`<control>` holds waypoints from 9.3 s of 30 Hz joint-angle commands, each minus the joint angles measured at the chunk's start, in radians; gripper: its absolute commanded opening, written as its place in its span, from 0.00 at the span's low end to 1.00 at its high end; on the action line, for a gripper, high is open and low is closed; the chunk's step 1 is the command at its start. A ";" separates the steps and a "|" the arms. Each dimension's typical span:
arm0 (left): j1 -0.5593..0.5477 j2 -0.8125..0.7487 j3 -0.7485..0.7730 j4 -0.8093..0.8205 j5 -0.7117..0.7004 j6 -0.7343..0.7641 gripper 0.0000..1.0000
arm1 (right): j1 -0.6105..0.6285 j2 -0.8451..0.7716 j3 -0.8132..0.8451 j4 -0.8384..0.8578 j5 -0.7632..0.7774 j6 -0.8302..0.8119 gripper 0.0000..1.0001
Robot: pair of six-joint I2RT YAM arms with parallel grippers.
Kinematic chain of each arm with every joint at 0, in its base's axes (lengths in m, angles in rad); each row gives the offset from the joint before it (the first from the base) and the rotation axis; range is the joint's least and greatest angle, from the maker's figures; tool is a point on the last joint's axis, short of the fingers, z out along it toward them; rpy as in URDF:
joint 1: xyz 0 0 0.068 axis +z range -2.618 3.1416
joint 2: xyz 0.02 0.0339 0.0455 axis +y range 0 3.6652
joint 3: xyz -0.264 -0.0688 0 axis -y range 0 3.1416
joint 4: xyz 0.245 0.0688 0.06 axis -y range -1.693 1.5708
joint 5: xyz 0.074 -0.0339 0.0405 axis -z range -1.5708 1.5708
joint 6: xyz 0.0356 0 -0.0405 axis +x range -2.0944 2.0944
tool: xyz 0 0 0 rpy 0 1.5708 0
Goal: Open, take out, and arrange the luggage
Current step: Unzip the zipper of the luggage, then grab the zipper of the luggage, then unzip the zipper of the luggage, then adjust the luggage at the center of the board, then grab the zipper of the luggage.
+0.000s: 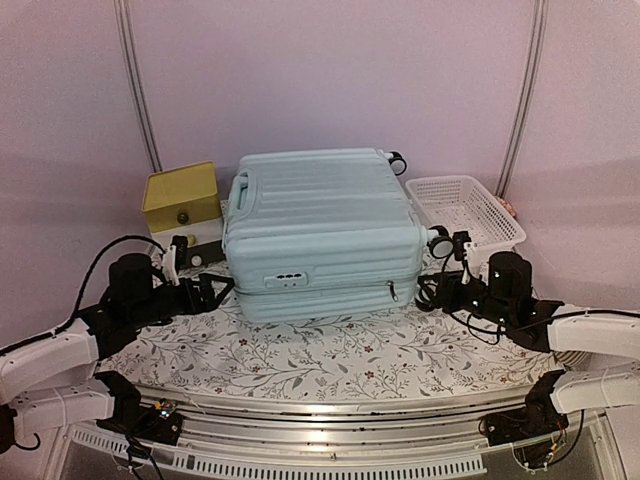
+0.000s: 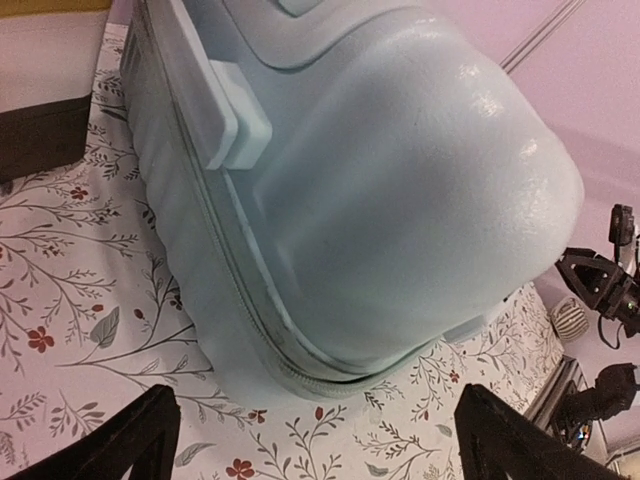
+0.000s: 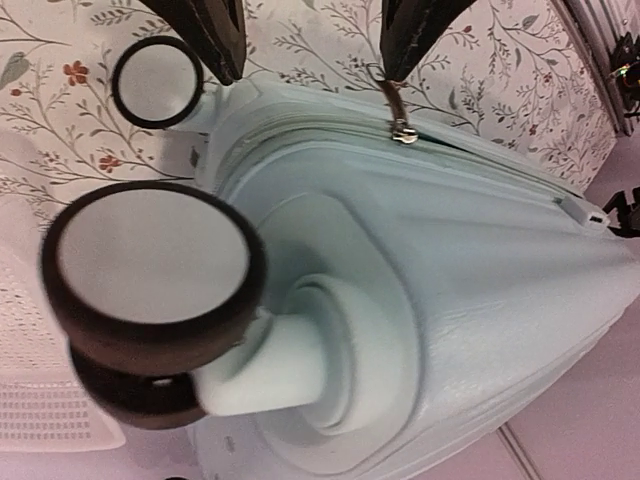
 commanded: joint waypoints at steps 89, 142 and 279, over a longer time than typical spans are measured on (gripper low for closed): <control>-0.113 0.122 0.020 0.153 0.021 0.041 0.98 | -0.112 0.048 0.414 -0.419 0.033 -0.253 0.82; 0.154 0.134 0.116 0.103 0.104 -0.058 0.98 | -0.177 0.268 0.804 -0.744 -0.030 -0.171 0.97; -0.583 1.203 0.163 1.337 -0.222 0.320 0.41 | 0.232 0.131 0.498 -0.413 -0.064 -0.158 0.84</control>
